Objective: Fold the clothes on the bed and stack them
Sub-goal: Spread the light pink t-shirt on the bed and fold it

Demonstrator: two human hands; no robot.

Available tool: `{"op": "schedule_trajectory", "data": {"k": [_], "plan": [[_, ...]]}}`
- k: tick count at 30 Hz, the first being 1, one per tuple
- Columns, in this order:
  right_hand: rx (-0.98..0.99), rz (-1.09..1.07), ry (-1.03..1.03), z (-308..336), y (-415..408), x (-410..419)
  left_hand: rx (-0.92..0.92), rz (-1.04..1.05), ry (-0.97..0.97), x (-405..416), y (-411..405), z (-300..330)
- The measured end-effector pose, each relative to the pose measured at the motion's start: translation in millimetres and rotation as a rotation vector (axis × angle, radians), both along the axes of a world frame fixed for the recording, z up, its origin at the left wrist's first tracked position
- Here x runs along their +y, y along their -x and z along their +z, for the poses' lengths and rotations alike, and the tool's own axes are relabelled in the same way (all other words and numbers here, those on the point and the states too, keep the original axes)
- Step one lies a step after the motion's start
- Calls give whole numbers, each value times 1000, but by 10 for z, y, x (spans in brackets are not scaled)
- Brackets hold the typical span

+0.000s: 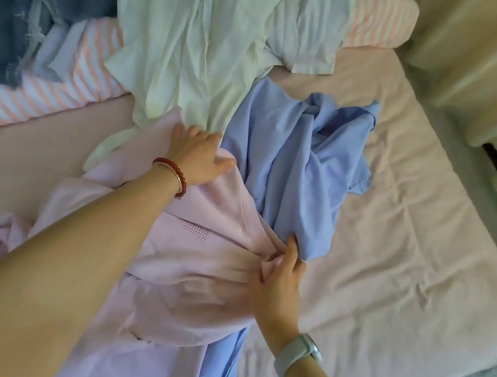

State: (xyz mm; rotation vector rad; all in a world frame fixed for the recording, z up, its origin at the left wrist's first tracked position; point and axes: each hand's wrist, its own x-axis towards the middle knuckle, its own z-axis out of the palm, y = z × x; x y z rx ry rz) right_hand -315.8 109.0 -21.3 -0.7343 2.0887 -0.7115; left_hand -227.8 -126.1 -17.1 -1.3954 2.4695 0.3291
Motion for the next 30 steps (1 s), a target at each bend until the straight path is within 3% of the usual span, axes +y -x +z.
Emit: {"op": "schedule_trajectory", "data": {"k": [4, 8, 16, 20, 24, 30], "plan": [[-123, -98, 17, 8, 182, 26, 153, -96, 84, 54, -193, 235], [-116, -80, -21, 142, 263, -4, 236, -138, 148, 292, -640, 620], [43, 154, 292, 894, 65, -106, 585, 336, 72, 1009, -1765, 1485], [110, 253, 510, 1588, -326, 34, 768, 475, 226, 1678, -2330, 2074], [194, 372, 722, 2333, -790, 384, 985, 555, 500, 2464, -2802, 2750], [381, 340, 1037, 3455, -1447, 1127, 1180, 691, 909, 3643, -3357, 3756]]}}
